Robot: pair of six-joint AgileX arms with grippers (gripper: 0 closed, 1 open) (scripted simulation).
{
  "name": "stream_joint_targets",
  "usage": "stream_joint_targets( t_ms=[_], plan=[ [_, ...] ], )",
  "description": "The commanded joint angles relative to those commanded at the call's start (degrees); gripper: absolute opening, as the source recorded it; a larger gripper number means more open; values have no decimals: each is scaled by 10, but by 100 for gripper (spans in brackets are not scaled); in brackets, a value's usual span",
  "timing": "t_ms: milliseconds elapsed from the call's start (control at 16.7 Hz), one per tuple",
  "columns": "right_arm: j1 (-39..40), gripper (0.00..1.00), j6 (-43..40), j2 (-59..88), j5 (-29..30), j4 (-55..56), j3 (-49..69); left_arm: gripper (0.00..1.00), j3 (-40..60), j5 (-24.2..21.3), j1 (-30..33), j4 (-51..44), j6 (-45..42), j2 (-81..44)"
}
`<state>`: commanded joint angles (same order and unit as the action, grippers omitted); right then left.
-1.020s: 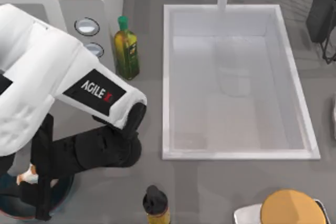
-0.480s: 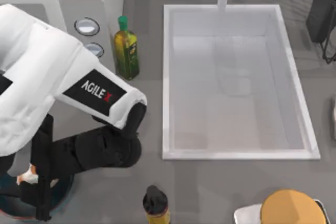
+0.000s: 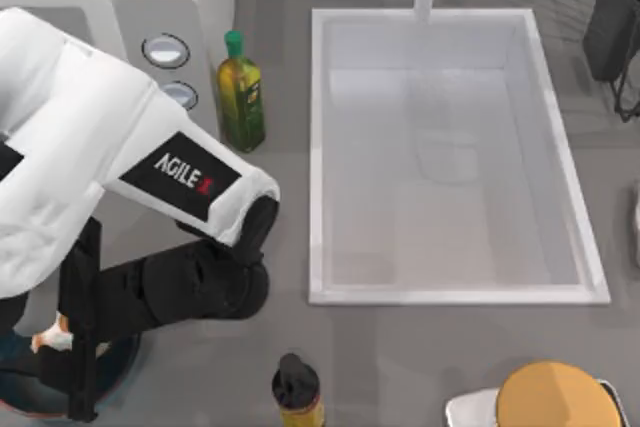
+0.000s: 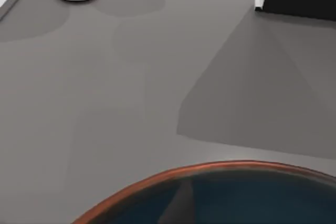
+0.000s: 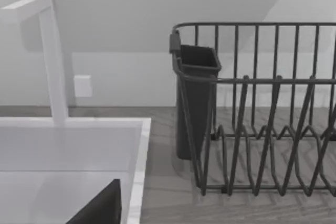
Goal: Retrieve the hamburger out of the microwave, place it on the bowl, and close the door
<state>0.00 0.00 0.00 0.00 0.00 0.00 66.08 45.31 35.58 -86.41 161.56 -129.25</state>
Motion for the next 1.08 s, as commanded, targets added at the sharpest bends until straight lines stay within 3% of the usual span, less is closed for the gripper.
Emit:
stream_joint_targets(
  t_ms=[240,480,720,1080],
  plan=[
    [0,100,0,0,0,0,0,100,-14,-18,-12,17,-34,34],
    [0,100,0,0,0,0,0,100,-67,-75,-52,80,-165,162],
    [0,100,0,0,0,0,0,100,-152,-155,-110,185,-393,369],
    [0,100,0,0,0,0,0,100,-320,-283,-207,402,-862,723]
  ],
)
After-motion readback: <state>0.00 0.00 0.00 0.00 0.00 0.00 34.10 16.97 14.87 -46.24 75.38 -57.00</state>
